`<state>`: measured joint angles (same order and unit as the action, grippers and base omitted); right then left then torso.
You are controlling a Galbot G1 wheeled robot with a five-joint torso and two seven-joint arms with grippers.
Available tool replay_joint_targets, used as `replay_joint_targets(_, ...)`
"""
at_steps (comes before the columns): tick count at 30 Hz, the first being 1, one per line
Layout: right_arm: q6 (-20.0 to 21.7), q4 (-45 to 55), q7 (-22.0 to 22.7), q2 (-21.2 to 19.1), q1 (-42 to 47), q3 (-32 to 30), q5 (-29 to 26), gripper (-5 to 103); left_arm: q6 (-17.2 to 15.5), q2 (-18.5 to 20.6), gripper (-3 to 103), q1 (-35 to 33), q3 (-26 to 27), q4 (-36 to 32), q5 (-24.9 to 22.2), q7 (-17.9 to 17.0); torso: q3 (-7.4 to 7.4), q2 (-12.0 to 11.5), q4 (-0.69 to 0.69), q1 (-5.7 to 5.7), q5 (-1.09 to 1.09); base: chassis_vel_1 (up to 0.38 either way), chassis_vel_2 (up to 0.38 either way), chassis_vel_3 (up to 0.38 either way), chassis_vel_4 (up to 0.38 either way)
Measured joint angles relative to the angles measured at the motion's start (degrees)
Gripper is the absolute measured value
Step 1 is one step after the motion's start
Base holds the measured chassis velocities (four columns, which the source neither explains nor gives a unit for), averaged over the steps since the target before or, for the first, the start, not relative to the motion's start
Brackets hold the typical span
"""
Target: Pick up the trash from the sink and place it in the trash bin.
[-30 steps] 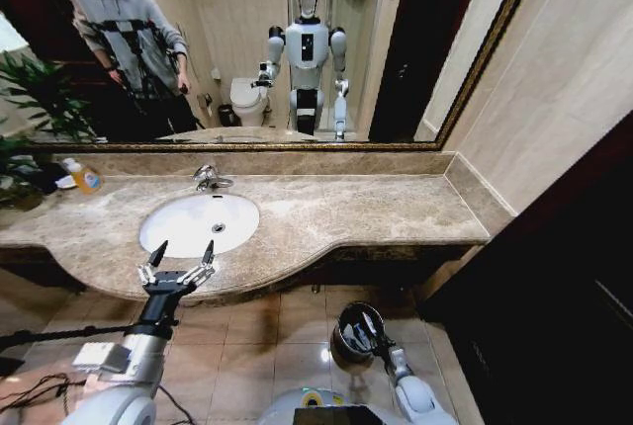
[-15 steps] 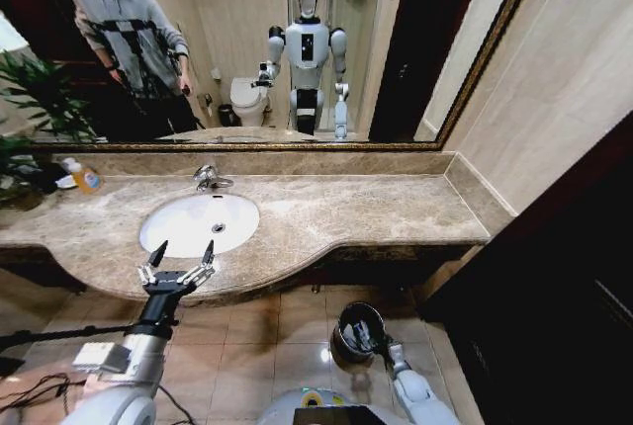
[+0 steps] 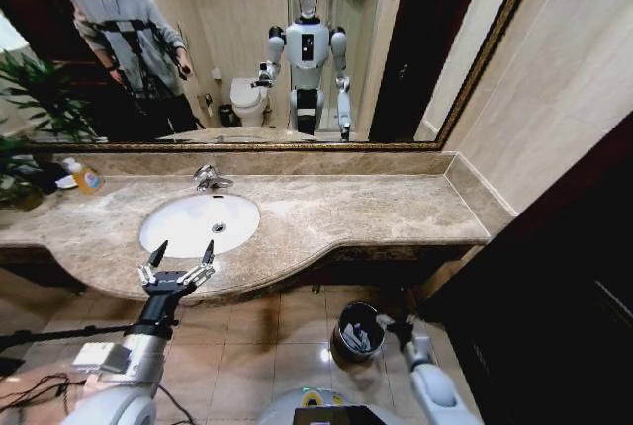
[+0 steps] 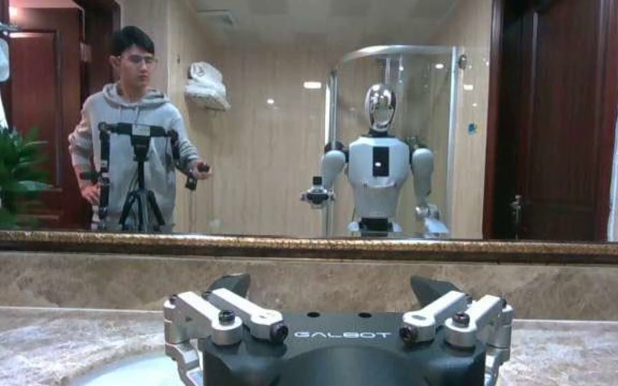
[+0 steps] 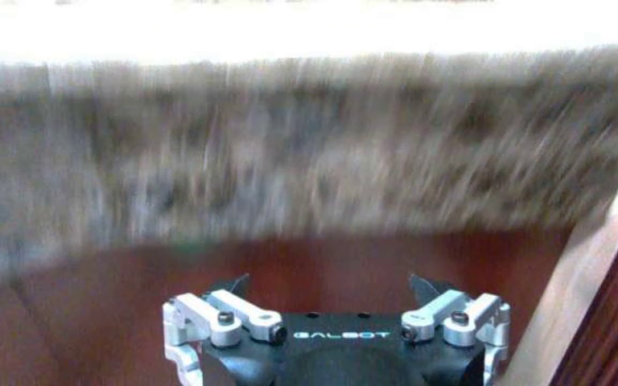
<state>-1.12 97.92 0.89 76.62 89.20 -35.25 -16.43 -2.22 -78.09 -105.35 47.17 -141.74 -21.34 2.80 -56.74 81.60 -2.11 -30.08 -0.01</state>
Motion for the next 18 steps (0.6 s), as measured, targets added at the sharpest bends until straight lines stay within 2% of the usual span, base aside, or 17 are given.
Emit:
replay_joint_targets(7, 1.5, 19.2, 0.2, 2.4, 10.0, -6.1, -1.6, 97, 0.0, 0.0, 100, 0.0, 0.0, 0.0, 0.0, 0.0, 0.00, 0.0, 0.01, 0.00, 0.01, 0.000, 0.000, 0.000, 0.000)
replay_joint_targets(10, 1.5, 23.5, 0.2, 3.3, 12.0, -7.1, -1.6, 97, 0.0, 0.0, 100, 0.0, 0.0, 0.0, 0.0, 0.0, 0.00, 0.0, 0.00, 0.00, 0.00, 0.000, 0.000, 0.000, 0.000)
replay_joint_targets(18, 3.3, 39.2, 0.7, 6.1, 16.0, -5.4, -0.1, 97, 0.0, 0.0, 100, 0.0, 0.0, 0.0, 0.0, 0.0, 0.00, 0.0, 0.00, 0.00, -0.01, 0.000, 0.000, 0.000, 0.000)
